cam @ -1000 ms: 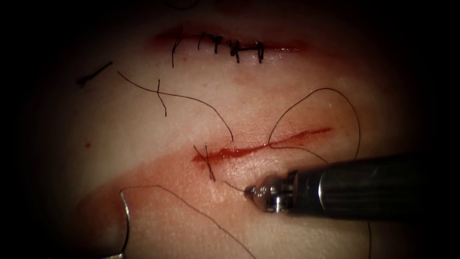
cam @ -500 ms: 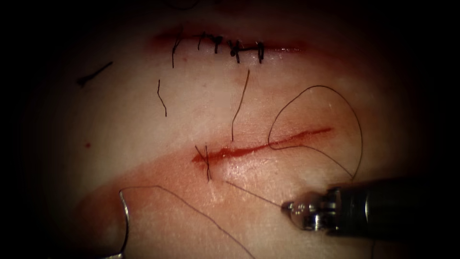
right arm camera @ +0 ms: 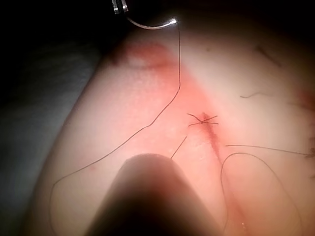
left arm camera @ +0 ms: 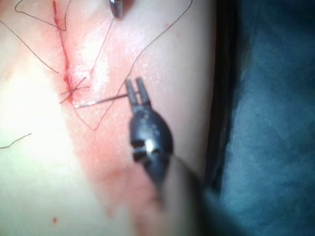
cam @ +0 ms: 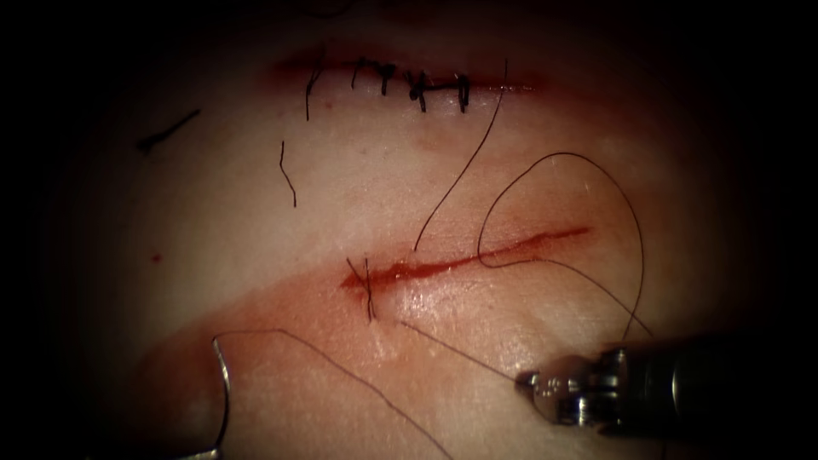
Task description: Wound Closure
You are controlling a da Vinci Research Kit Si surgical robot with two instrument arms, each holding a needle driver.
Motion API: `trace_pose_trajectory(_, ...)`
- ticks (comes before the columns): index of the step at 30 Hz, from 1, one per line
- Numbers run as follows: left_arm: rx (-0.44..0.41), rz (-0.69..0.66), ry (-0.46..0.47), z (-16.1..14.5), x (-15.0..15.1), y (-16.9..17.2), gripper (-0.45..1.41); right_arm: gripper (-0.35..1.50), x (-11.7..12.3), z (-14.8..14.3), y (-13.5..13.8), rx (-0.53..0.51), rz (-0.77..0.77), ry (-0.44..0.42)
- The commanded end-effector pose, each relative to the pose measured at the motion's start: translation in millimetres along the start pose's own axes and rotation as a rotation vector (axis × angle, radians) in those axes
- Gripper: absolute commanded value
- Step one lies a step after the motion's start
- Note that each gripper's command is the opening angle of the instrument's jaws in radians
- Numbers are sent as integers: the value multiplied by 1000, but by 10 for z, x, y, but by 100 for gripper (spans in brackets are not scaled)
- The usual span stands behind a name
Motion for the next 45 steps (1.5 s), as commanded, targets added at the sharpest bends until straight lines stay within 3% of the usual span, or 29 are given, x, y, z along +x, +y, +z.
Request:
trace_pose_trajectory(1, -2, -3, 1, 7, -7, 5, -45, -35, 2, 7, -12, 13, -8, -10)
trace_pose_trajectory(10, -3, -3, 2, 7, -7, 4, -45, -35, -7, 3, -22, 42, -27, -32)
trace_pose_trajectory(20, -3, -4, 2, 7, -7, 4, -45, -35, -33, -4, -38, 59, -25, -56)
trace_pose_trajectory(35, 7, -6, -5, 2, -11, -7, -45, -35, -36, -7, -45, 68, -12, -70)
trace_pose_trajectory(37, 22, -10, -15, -4, -12, -15, -45, 61, -32, -9, -40, 24, 58, -39)
trace_pose_trajectory(38, 26, -11, -18, -6, -12, -17, -45, 94, -31, -11, -37, 2, 72, -18)
trace_pose_trajectory(40, 40, -14, -26, -6, -15, -26, -45, 140, -30, -16, -29, -52, 117, 27)
trace_pose_trajectory(45, 62, -31, -38, 6, -31, -82, -45, 148, -25, -48, -6, -125, 210, 61)
